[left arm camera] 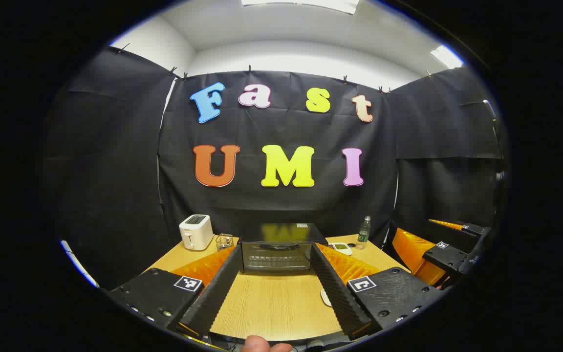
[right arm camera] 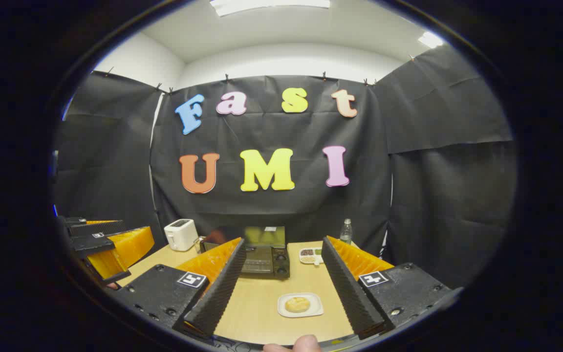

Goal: Open the electric oven with the left hand, put the food in, and close the electric oven.

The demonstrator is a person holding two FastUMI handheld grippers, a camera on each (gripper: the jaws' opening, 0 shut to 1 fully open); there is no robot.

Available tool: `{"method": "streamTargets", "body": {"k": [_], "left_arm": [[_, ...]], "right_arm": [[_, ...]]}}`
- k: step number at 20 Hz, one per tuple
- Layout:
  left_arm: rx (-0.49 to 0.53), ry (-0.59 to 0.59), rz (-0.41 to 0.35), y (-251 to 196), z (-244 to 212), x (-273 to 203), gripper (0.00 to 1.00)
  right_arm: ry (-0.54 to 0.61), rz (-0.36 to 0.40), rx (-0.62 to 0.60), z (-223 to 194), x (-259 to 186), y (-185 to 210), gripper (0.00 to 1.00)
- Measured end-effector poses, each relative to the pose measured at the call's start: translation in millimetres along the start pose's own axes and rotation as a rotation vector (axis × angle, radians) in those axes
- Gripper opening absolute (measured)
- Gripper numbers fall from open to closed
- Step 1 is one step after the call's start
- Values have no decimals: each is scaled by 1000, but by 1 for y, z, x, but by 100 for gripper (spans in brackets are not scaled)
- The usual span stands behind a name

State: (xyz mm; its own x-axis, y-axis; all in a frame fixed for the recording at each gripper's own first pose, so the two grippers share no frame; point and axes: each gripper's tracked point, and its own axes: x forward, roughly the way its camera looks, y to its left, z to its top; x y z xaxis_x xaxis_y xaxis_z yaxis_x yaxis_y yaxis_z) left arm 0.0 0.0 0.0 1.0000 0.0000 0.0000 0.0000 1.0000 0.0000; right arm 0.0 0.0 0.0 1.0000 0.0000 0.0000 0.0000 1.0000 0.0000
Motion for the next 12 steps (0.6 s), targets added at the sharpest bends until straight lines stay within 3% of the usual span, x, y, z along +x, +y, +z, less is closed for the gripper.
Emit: {"method": "streamTargets", "body": {"k": [12], "left_arm": [[-5,-9,-1,-4,2,-3,93]], "right_arm": [[-6,-6,3,0,-4,-6,97]]}}
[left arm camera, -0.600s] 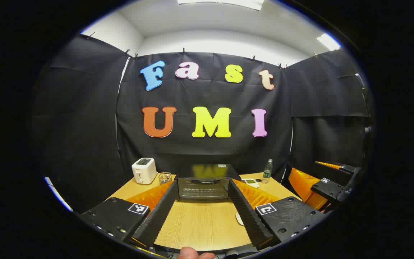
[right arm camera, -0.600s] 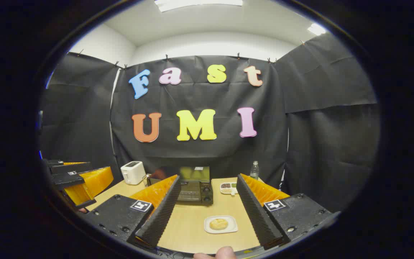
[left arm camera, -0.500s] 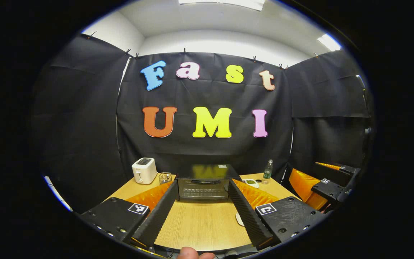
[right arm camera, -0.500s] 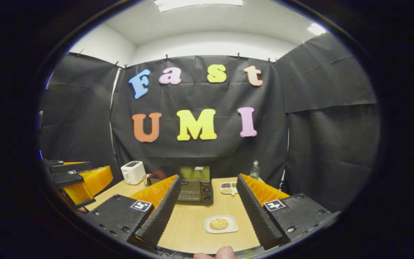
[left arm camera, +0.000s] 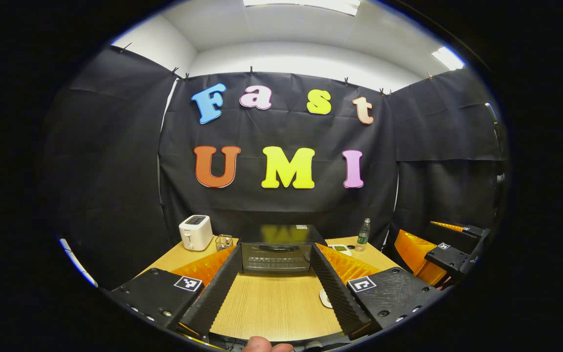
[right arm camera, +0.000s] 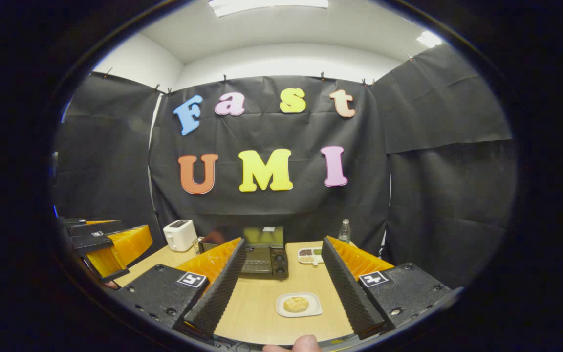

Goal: Open the electric oven with the left hand, put the food in, and close the electric oven.

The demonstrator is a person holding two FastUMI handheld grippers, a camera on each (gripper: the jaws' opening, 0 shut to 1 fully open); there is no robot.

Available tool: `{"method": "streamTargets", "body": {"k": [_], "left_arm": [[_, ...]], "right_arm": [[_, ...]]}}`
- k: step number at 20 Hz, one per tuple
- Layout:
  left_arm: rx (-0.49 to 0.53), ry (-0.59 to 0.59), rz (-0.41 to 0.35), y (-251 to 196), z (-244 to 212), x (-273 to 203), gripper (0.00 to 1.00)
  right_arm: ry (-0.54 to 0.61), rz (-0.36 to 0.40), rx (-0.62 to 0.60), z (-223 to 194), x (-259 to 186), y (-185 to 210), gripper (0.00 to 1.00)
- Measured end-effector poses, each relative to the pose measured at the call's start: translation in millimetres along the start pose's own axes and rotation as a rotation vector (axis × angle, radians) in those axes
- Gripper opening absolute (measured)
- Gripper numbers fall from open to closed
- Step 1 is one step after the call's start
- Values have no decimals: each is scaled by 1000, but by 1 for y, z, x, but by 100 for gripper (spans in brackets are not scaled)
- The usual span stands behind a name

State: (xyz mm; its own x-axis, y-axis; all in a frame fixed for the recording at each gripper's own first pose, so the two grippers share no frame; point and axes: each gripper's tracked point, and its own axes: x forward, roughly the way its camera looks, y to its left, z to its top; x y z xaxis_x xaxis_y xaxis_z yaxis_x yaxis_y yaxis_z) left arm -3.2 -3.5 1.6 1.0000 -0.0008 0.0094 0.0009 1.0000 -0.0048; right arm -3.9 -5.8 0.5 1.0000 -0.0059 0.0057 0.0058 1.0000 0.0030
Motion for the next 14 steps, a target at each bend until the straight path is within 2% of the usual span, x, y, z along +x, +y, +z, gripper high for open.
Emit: {"method": "streamTargets", "body": {"k": [14], "left_arm": [[5,9,16,1,-6,0,93]], "right_arm": [[9,-12,9,-6,1,-13,97]]}}
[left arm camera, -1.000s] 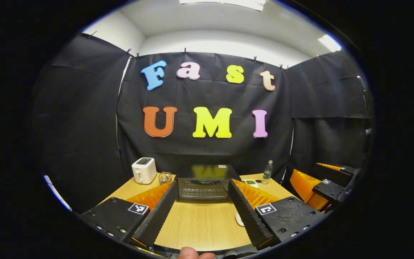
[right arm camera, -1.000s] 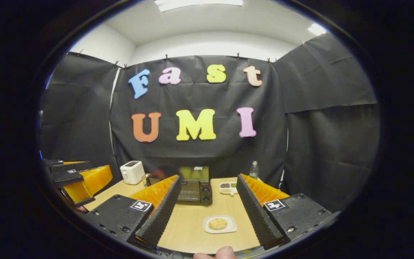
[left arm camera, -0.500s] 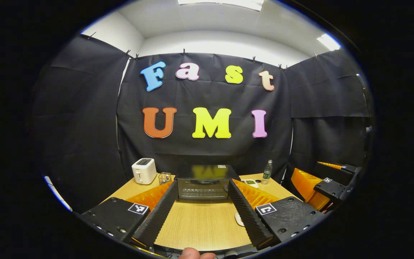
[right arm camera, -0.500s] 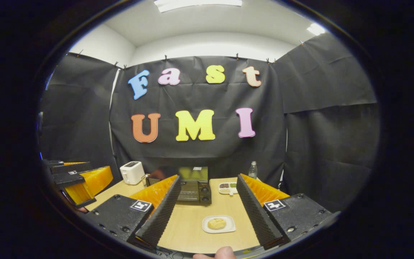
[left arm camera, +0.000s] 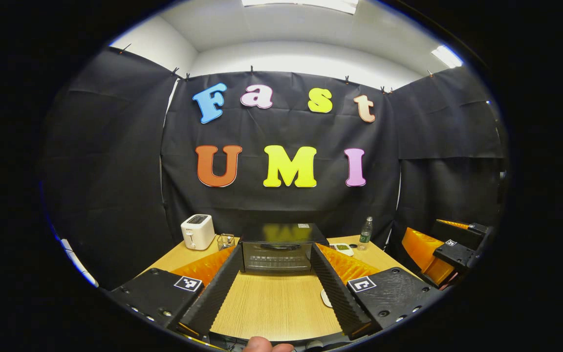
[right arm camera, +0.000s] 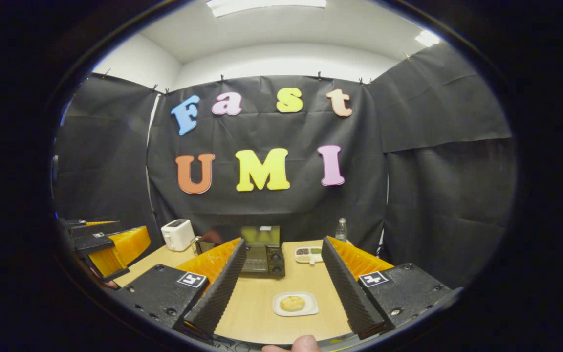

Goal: Open the electric oven with the left hand, put the food in, and close the electric oven.

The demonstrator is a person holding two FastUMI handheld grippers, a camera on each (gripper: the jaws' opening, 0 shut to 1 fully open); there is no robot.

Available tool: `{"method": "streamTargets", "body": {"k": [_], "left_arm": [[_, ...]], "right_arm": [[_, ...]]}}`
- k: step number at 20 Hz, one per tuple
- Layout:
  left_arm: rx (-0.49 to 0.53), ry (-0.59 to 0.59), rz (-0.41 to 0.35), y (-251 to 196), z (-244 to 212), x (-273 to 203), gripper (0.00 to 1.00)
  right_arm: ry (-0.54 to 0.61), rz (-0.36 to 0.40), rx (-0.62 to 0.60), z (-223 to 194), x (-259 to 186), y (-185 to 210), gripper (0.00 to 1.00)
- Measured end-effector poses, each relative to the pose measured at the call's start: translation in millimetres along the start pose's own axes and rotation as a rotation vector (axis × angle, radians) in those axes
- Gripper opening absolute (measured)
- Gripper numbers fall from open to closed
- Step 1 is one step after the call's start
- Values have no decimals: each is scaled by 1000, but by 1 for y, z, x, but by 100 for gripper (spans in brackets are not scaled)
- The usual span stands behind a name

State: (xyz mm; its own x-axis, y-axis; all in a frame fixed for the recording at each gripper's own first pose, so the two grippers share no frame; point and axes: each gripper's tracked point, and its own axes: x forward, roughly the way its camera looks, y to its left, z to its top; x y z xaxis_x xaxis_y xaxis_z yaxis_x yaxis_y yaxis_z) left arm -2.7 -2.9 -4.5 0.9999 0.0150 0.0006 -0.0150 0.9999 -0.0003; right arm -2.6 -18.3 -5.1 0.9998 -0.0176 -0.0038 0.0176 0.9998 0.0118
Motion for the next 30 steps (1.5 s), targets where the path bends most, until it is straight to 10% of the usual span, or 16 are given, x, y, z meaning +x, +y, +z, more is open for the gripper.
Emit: {"method": "streamTargets", "body": {"k": [13,30], "left_arm": [[5,64,-46,-23,-28,71,93],[25,168,-28,-18,-94,302,93]], "right_arm": [[52,-78,-26,-4,33,-47,97],[201,-229,-61,-43,106,-156,97]]}}
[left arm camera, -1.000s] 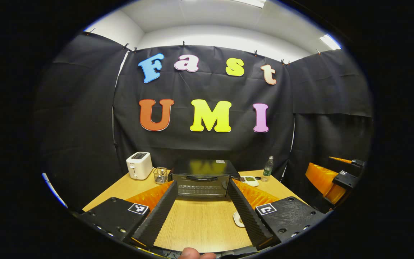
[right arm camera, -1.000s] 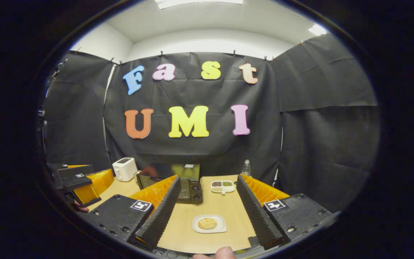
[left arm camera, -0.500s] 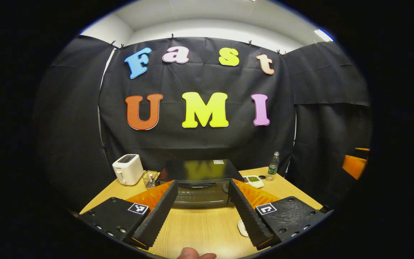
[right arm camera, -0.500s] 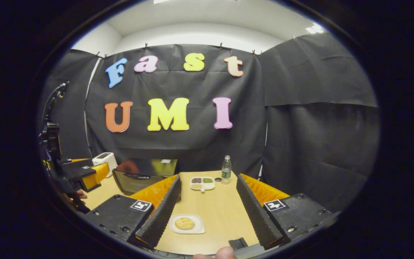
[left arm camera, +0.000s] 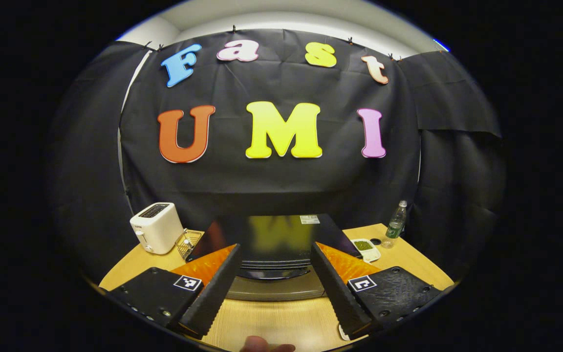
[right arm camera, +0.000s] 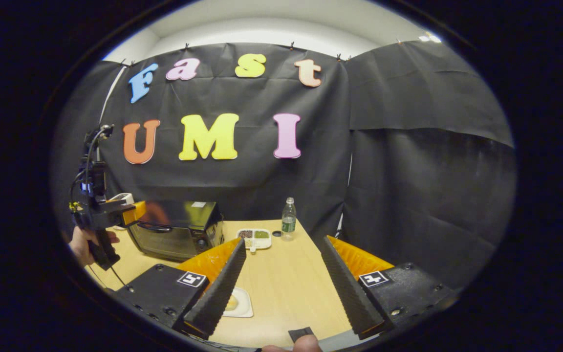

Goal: Open the electric oven with the left hand, put the food in, and close the electric oven.

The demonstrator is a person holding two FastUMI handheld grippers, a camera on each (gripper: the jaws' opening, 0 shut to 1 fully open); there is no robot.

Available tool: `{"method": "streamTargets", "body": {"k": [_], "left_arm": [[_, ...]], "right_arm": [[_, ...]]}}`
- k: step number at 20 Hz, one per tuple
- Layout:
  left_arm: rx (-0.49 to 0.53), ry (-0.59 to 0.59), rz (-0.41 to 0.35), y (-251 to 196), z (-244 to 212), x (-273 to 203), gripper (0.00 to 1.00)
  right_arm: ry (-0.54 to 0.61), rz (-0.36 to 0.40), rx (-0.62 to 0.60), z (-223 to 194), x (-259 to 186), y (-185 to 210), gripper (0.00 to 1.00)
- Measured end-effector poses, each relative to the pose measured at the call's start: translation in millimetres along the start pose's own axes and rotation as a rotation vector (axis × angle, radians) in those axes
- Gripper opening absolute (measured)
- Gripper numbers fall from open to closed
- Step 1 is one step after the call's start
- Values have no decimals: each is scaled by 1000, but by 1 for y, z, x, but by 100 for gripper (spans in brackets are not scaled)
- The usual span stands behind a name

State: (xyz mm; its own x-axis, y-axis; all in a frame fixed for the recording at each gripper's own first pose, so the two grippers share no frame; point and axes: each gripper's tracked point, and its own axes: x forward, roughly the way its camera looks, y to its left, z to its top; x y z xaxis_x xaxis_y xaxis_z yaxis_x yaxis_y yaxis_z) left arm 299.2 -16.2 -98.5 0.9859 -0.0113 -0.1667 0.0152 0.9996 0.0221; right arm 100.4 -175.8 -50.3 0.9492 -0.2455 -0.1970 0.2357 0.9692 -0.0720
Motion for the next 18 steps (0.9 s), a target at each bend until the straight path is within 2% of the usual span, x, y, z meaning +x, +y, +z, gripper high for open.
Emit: {"method": "streamTargets", "body": {"k": [5,9,11,12,13,14,18], "left_arm": [[-16,91,17,9,-36,49,93],[-4,141,26,12,-60,61,93],[5,124,24,13,-62,64,95],[2,154,27,12,-69,61,84],[19,135,24,11,-63,58,86],[19,150,24,11,-67,59,98],[12,164,24,12,-74,37,98]], "right_arm": [[28,-5,-21,-4,22,-4,98],[47,-9,-17,-10,30,-6,97],[55,-5,-18,-13,32,-3,97],[60,0,-15,-14,32,0,97],[63,4,-11,-15,33,2,97],[66,8,-8,-15,33,5,98],[55,26,-1,-13,29,15,98]]}}
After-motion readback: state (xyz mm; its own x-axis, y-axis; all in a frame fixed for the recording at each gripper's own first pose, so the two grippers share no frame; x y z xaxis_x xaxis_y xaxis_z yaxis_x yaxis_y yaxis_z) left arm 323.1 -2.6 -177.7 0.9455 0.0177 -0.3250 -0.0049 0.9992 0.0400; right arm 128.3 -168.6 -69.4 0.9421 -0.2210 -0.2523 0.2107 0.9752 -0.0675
